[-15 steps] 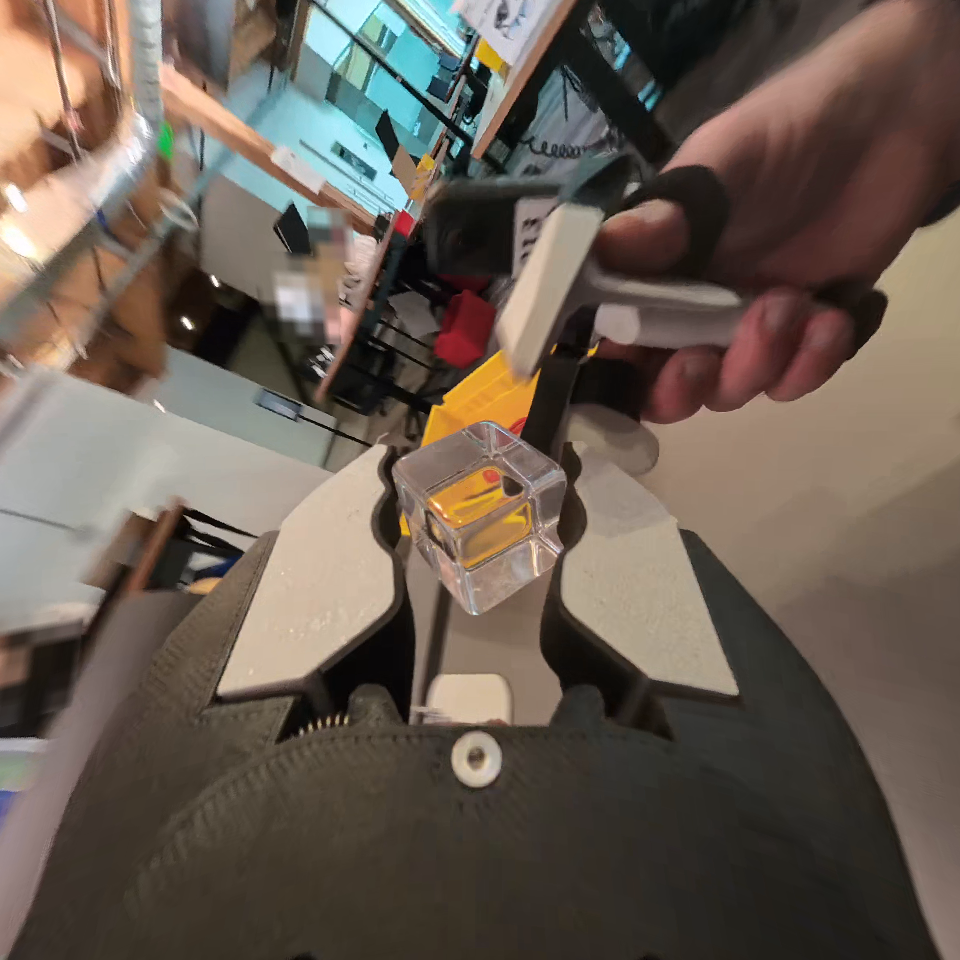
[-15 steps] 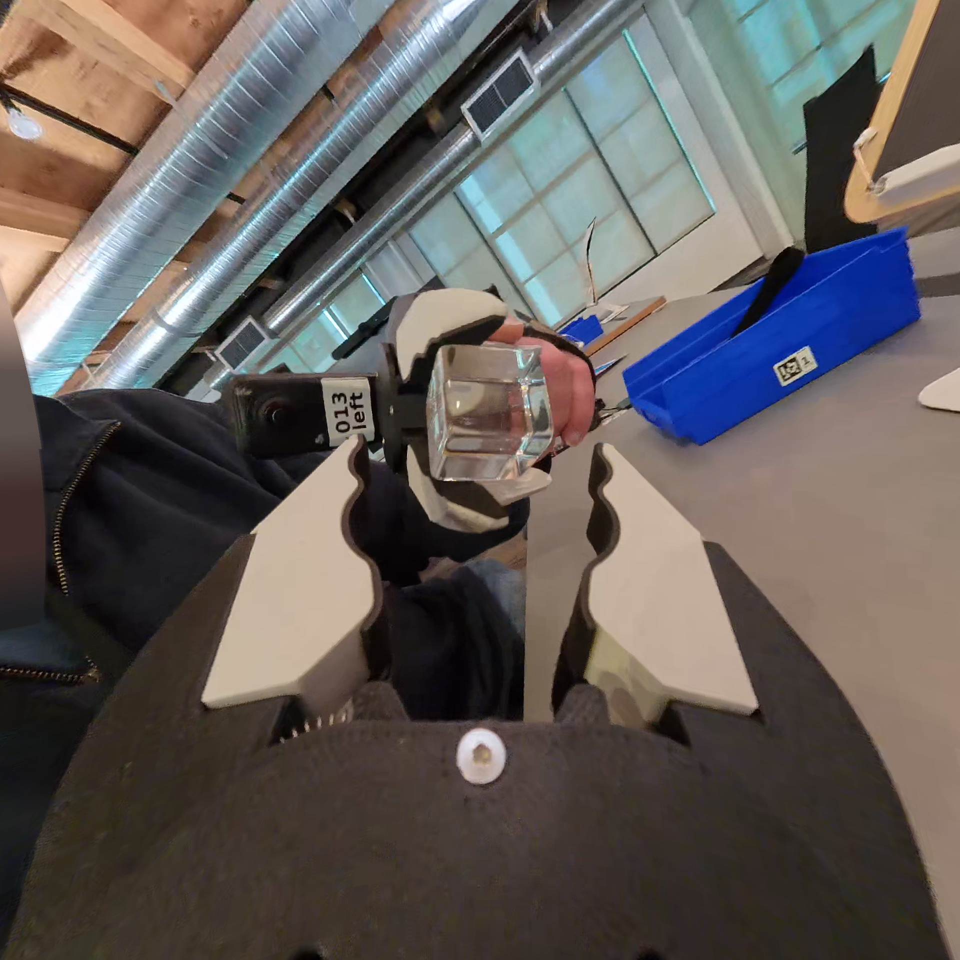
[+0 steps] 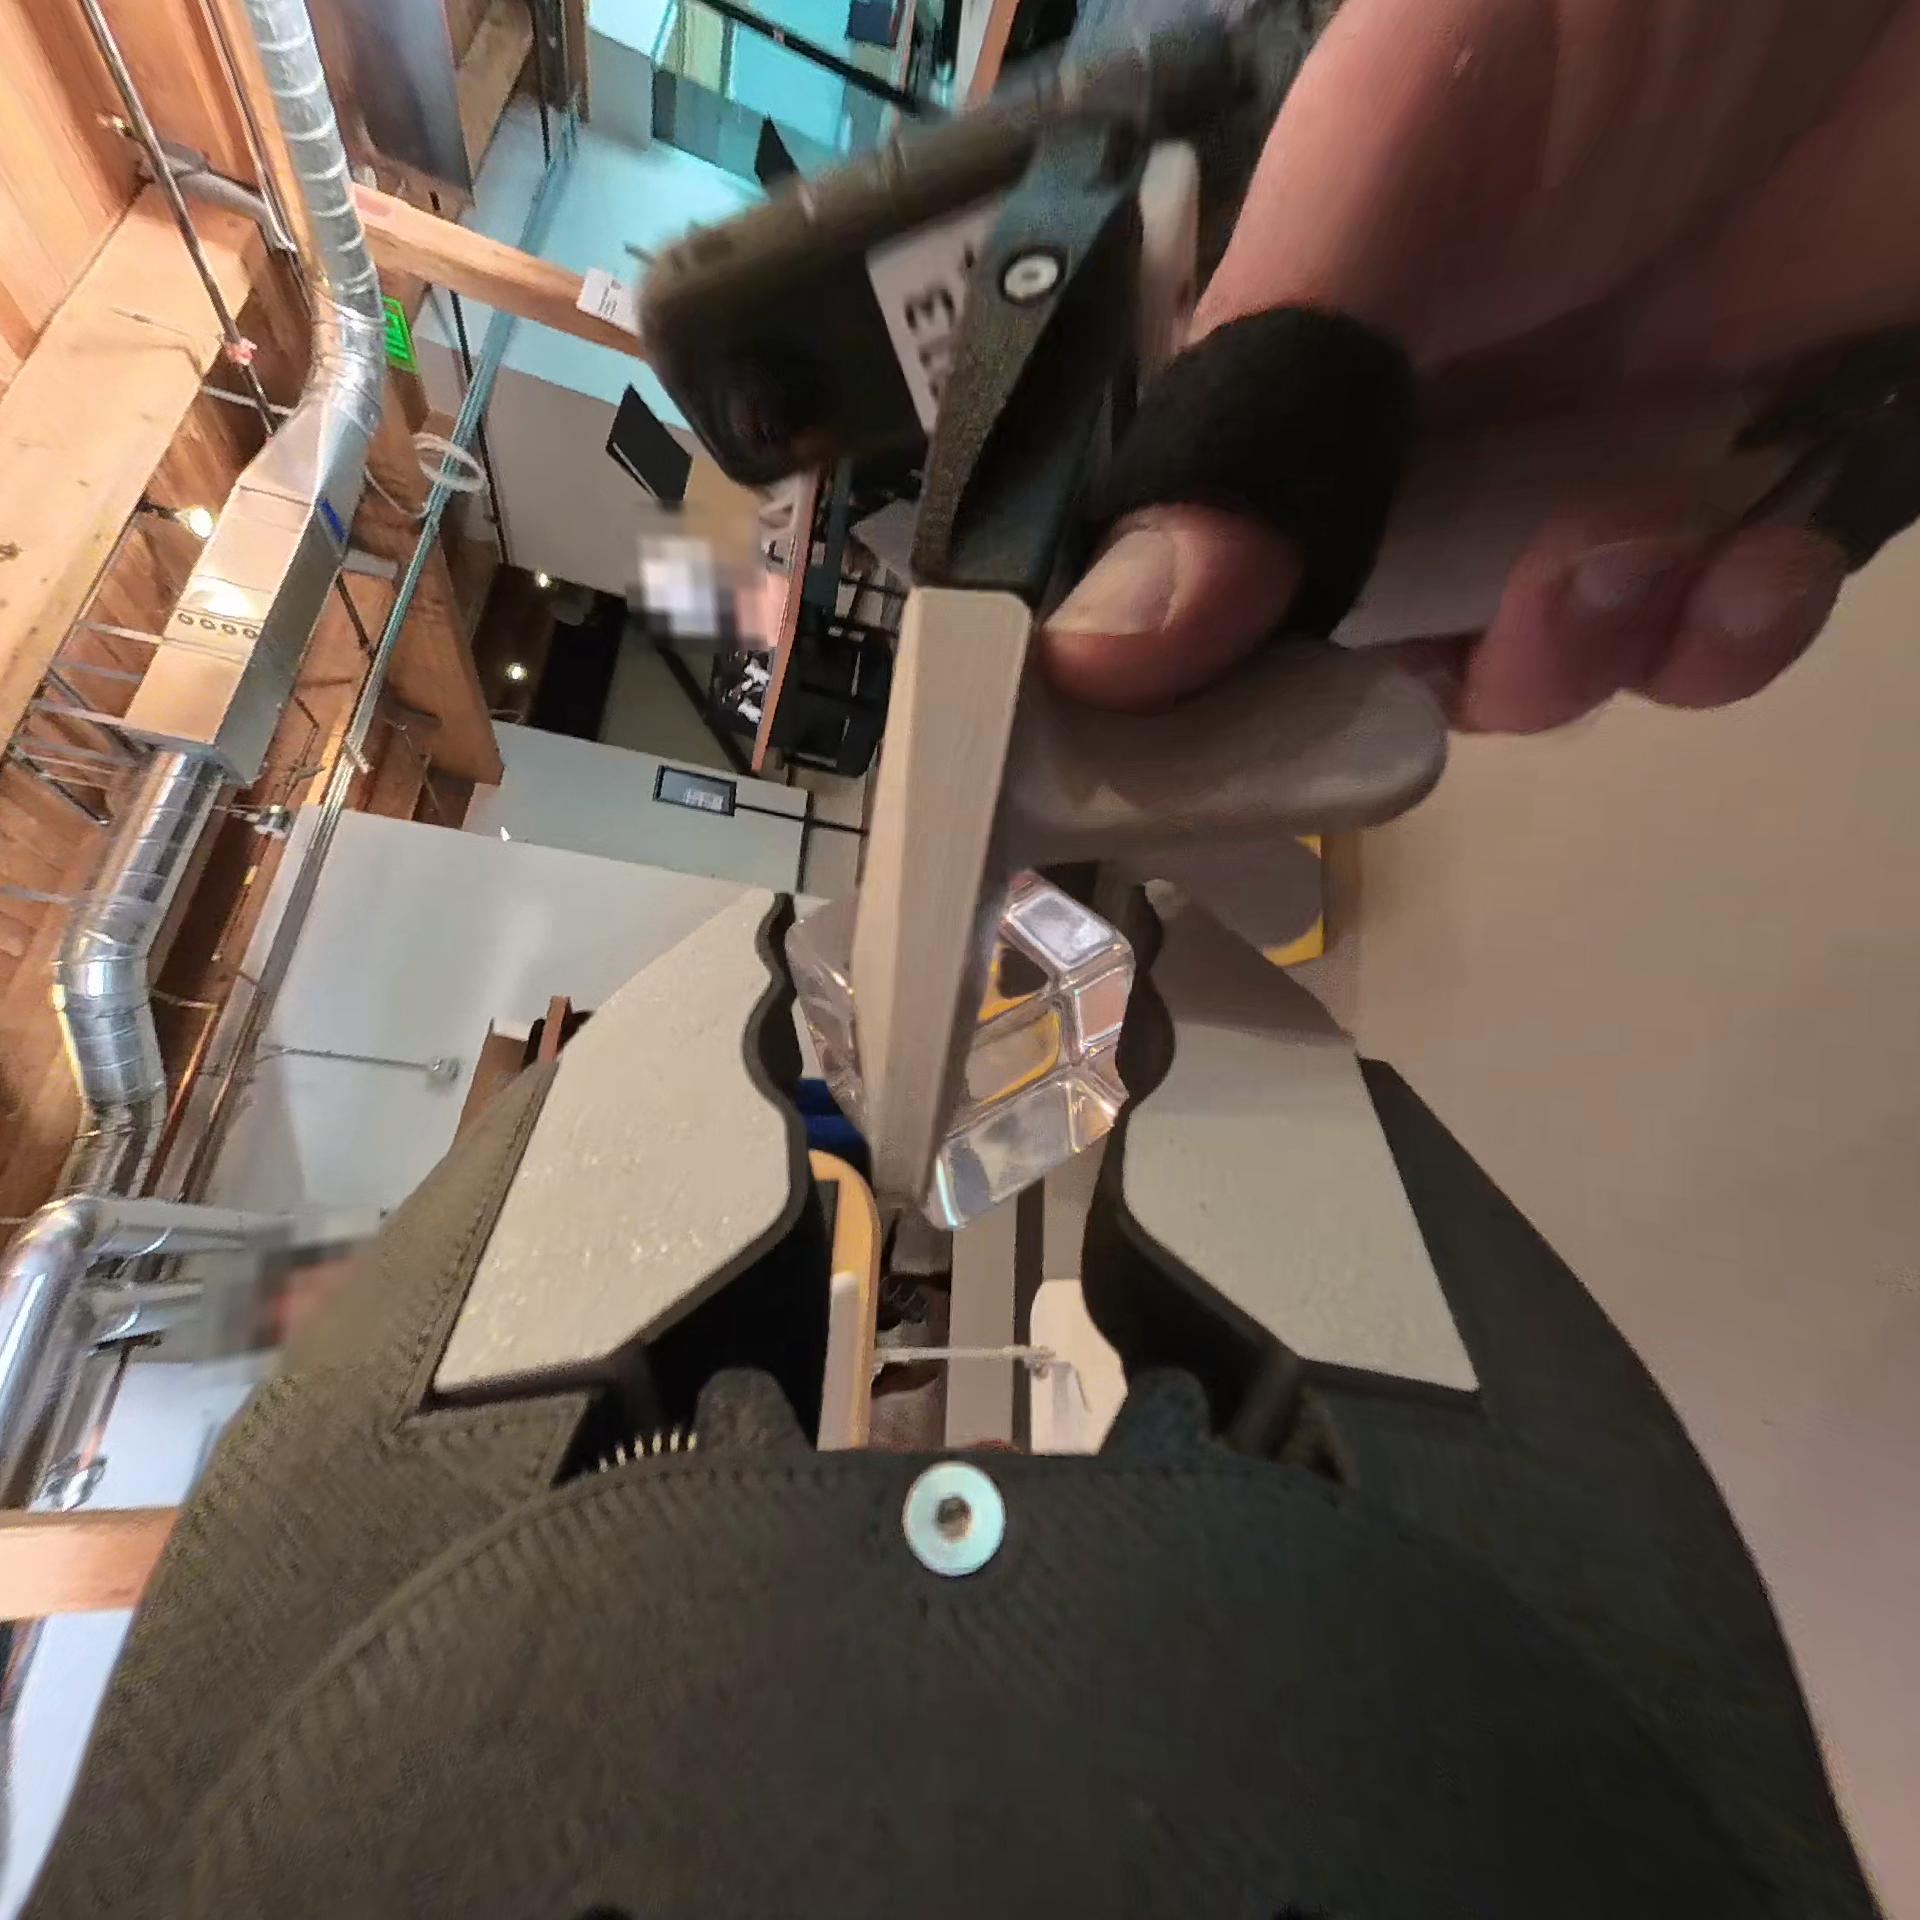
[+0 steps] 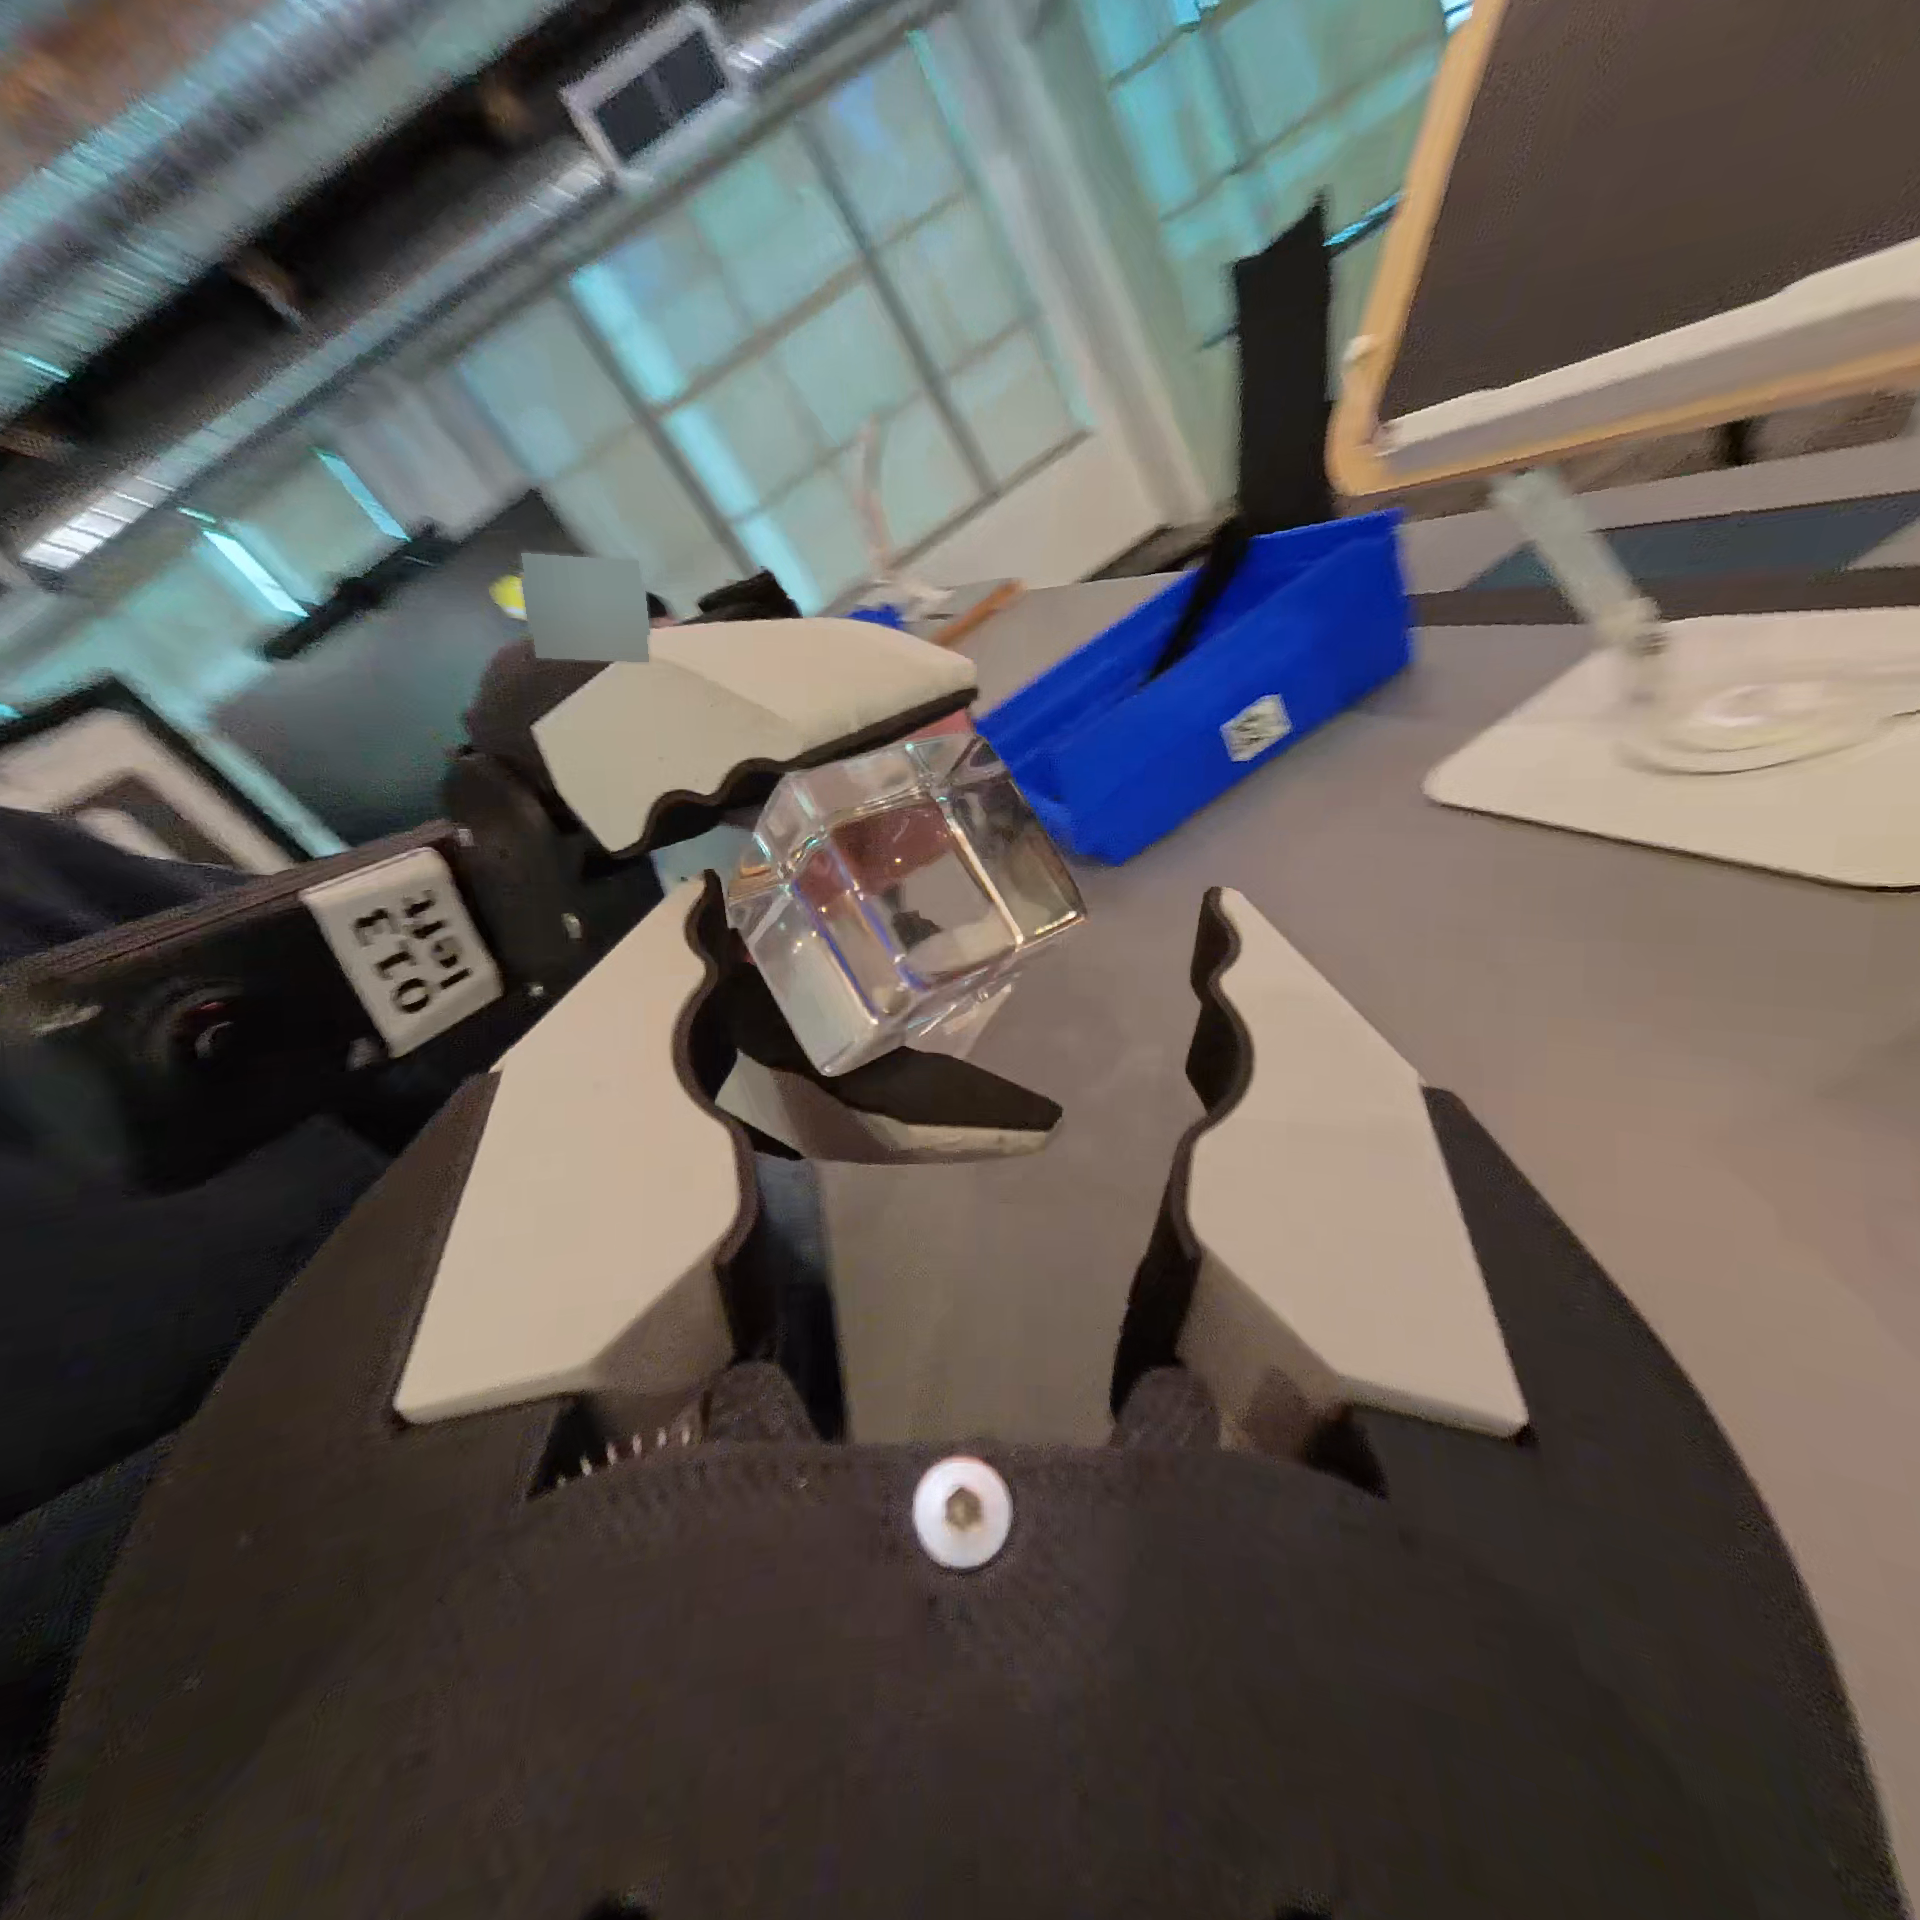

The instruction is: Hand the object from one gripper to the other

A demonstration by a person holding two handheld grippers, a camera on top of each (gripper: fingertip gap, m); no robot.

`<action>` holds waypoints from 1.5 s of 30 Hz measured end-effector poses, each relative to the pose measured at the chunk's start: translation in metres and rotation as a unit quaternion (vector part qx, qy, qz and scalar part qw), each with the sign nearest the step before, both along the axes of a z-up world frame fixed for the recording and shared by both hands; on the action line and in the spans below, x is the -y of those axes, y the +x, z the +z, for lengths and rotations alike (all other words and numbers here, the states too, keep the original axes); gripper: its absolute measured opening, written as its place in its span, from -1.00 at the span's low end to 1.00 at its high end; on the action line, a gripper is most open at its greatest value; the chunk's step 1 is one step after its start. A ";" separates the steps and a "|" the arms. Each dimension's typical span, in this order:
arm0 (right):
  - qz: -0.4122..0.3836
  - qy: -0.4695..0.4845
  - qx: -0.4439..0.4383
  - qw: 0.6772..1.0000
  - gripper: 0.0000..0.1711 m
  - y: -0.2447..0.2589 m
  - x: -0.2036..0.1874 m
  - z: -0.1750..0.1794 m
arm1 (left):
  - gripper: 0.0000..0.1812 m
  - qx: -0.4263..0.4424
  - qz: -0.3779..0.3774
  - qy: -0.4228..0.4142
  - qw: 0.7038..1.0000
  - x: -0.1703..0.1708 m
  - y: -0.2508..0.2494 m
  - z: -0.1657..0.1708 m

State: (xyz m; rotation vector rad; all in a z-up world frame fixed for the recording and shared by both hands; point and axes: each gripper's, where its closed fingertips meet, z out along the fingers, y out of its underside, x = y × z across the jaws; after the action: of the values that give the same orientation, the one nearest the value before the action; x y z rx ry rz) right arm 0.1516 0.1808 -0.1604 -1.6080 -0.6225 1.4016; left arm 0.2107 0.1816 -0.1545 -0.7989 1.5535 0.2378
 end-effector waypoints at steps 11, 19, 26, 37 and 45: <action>-0.100 0.058 0.113 0.987 -0.23 0.001 -0.012 -0.012 | -0.36 -0.040 0.065 0.050 0.996 -0.015 0.003 -0.011; -0.095 0.047 0.117 0.987 -0.23 0.002 -0.015 -0.022 | -0.36 -0.057 0.072 0.060 0.994 -0.019 0.004 -0.021; -0.081 0.044 0.111 0.989 -0.23 0.003 -0.015 -0.025 | -0.35 -0.060 0.072 0.057 0.994 -0.021 0.006 -0.025; -0.059 0.033 0.099 0.993 -0.24 0.002 -0.011 -0.026 | -0.35 -0.054 0.060 0.047 0.996 -0.018 0.007 -0.027; -0.107 0.038 0.151 0.982 -0.21 0.005 -0.018 -0.036 | -0.35 -0.077 0.095 0.059 0.991 -0.025 0.005 -0.031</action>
State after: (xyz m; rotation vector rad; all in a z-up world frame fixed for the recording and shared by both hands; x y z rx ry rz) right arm 0.1567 0.1984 -0.1963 -1.7841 -0.6488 0.9747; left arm 0.2153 0.2070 -0.1858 -0.8516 1.5919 0.5360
